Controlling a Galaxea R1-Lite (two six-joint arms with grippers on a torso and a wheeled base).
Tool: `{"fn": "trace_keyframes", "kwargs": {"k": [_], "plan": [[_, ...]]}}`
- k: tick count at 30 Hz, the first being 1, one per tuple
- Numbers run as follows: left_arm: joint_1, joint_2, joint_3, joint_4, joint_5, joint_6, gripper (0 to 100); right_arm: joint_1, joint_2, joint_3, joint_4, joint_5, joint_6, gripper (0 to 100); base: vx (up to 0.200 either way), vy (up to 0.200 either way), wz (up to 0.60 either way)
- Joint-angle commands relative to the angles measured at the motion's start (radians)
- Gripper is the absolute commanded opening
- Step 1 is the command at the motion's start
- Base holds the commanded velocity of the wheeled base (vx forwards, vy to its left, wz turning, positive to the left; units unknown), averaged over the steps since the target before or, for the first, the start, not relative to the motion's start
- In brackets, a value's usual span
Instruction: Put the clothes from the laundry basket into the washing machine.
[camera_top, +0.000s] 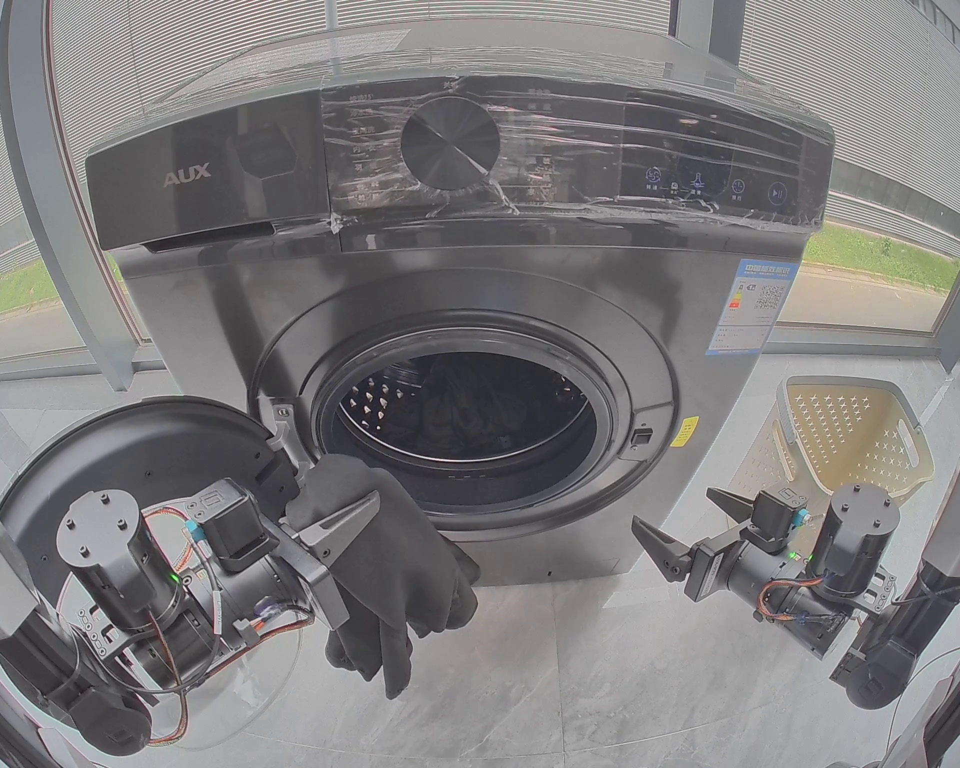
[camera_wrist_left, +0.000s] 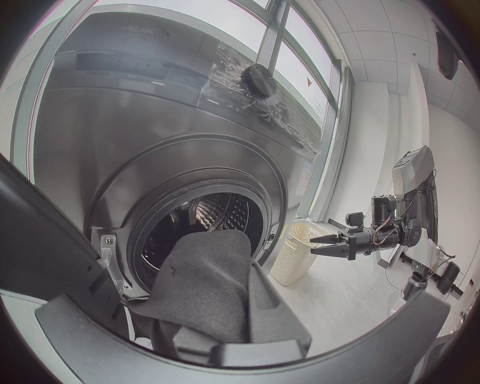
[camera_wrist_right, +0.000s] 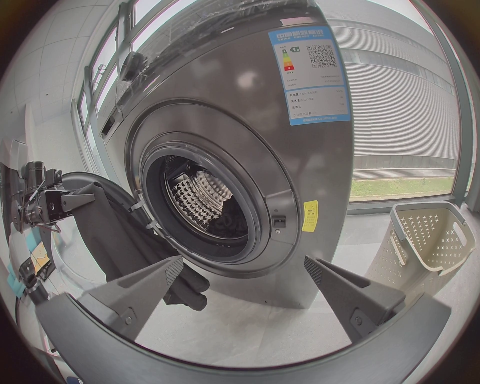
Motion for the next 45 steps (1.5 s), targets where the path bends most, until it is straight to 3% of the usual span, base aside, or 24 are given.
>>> {"fn": "trace_keyframes", "kwargs": {"k": [1,5,9,16,25,28,29,32,37,45], "plan": [[-0.002,0.011,0.0,-0.001,0.0,-0.001,0,0.004,-0.001,0.001,-0.001,0.0,-0.001,100,0.0,0.0,0.0],[-0.017,0.012,-0.001,-0.002,0.0,0.001,0,0.01,-0.002,0.001,-0.001,-0.002,0.001,100,0.0,0.0,0.0],[-0.085,0.032,-0.015,-0.001,0.0,0.001,0,0.027,-0.01,0.001,-0.001,-0.005,0.001,100,0.0,0.0,0.0],[-0.088,0.218,-0.144,-0.002,0.009,0.013,0,0.054,-0.007,0.006,-0.001,-0.003,0.001,100,0.0,0.0,0.0],[-0.045,0.407,-0.374,-0.004,0.014,-0.028,0,0.071,0.001,0.012,-0.001,0.006,0.003,100,0.0,0.0,0.0],[-0.03,0.43,-0.423,-0.002,0.03,-0.034,0,0.071,0.002,0.014,-0.001,0.009,0.006,100,0.0,0.0,0.0],[-0.02,0.457,-0.491,-0.001,0.058,-0.067,0,0.071,0.011,0.009,-0.001,0.012,0.009,100,0.0,0.0,0.0],[0.0,0.505,-0.603,0.005,0.078,-0.107,0,0.071,0.027,-0.002,-0.001,0.012,0.015,100,0.0,0.0,0.0],[0.003,0.572,-0.724,0.025,0.144,-0.105,0,0.074,0.033,-0.003,-0.002,0.014,0.03,100,0.0,0.0,0.0],[0.0,0.643,-0.84,0.122,0.19,-0.105,0,0.073,0.033,-0.005,-0.002,0.021,0.03,100,0.0,0.0,0.0]]}}
